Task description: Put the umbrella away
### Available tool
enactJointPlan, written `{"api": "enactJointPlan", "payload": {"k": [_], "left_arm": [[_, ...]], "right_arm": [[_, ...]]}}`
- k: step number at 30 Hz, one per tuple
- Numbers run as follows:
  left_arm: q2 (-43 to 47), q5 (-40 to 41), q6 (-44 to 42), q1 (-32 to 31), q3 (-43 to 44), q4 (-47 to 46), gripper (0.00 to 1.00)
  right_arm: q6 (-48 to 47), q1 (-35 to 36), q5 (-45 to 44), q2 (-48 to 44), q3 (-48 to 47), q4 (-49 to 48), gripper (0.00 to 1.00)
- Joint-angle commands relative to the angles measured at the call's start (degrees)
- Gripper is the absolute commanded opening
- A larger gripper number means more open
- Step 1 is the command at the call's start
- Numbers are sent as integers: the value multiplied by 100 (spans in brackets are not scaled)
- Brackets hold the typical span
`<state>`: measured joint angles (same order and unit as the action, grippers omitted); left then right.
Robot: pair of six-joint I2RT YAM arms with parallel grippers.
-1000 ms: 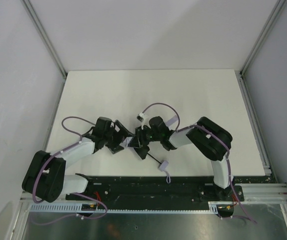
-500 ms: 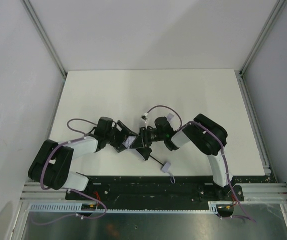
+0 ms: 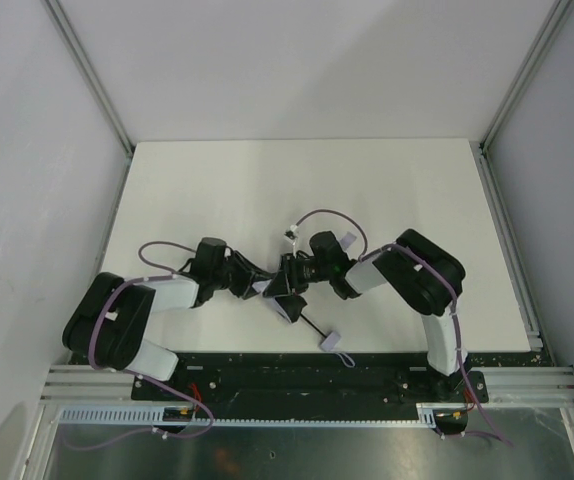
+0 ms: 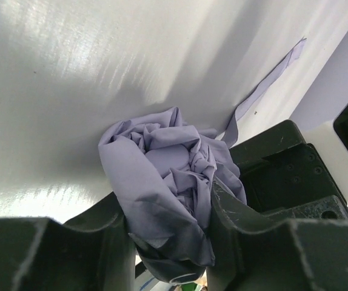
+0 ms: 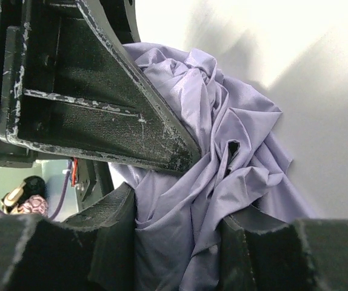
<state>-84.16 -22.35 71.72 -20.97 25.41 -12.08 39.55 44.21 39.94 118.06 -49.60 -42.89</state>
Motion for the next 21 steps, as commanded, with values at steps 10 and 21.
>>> {"api": "enactJointPlan", "payload": {"k": [10,21], "left_arm": [[-532,338,-327,-57,-145,1531,0],[-264,534,-129,-167,-150,2005,0]], "right_arm": [[-2407,1017,-2799,-1235,-1008,4225,81],[-3359,2510,-7123,-415,-2045,5444,67]]}}
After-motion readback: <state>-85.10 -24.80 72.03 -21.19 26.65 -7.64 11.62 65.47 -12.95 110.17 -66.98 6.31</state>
